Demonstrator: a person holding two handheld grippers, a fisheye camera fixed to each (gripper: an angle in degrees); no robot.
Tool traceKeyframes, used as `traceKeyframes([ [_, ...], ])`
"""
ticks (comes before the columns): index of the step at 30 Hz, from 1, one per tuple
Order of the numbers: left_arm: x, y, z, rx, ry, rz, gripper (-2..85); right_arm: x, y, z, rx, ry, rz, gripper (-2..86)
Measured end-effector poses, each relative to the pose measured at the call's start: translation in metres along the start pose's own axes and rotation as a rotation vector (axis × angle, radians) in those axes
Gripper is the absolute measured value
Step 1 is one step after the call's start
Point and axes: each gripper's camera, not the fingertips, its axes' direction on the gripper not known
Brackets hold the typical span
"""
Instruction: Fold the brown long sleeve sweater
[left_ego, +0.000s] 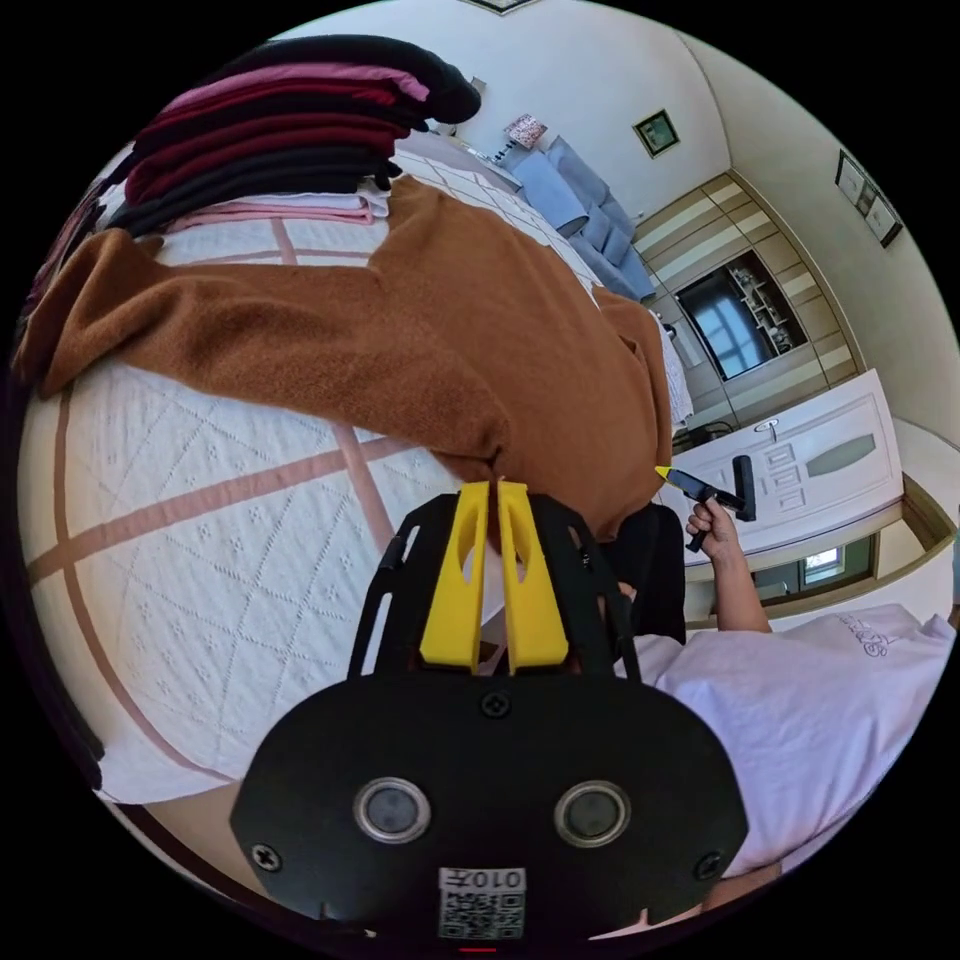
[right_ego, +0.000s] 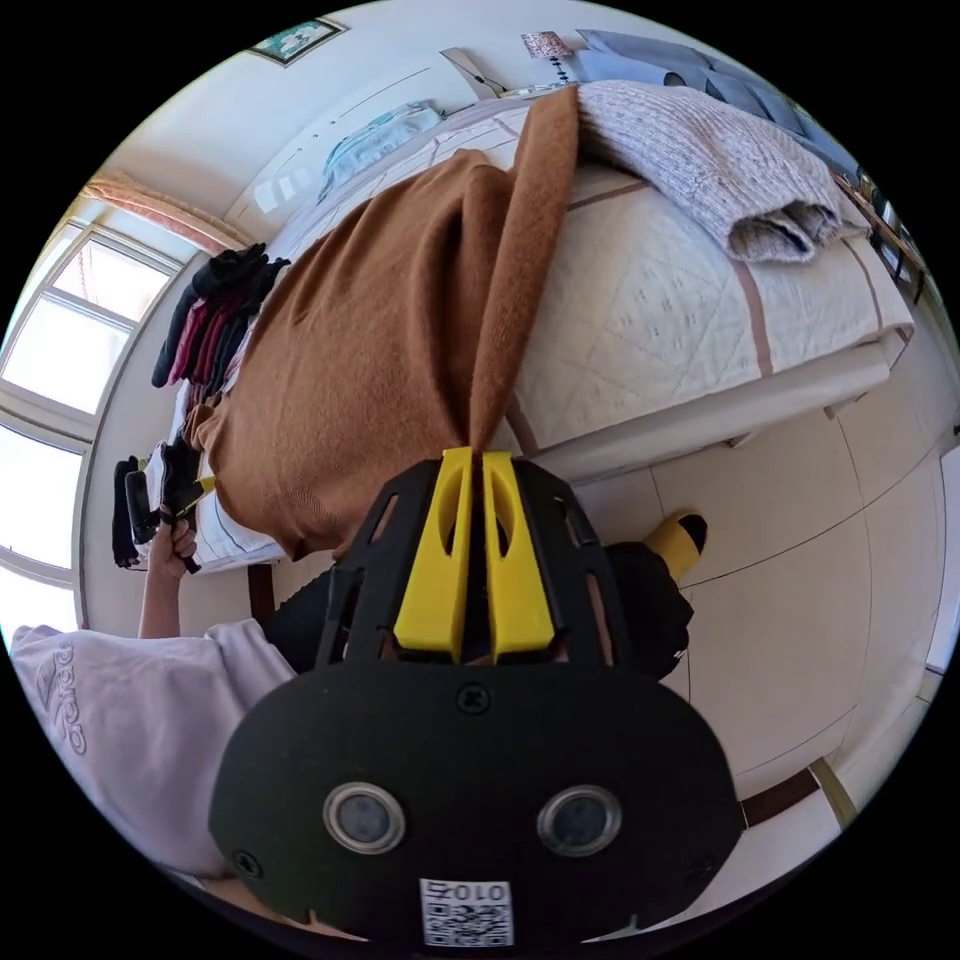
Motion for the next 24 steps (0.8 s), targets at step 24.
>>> traceKeyframes([
  [24, 0.064, 0.021, -0.075, 0.258, -0.149, 0.096, -0.2, -0.043, -0.263, -0.093, 0.291, 0.461, -0.212, 16.9],
])
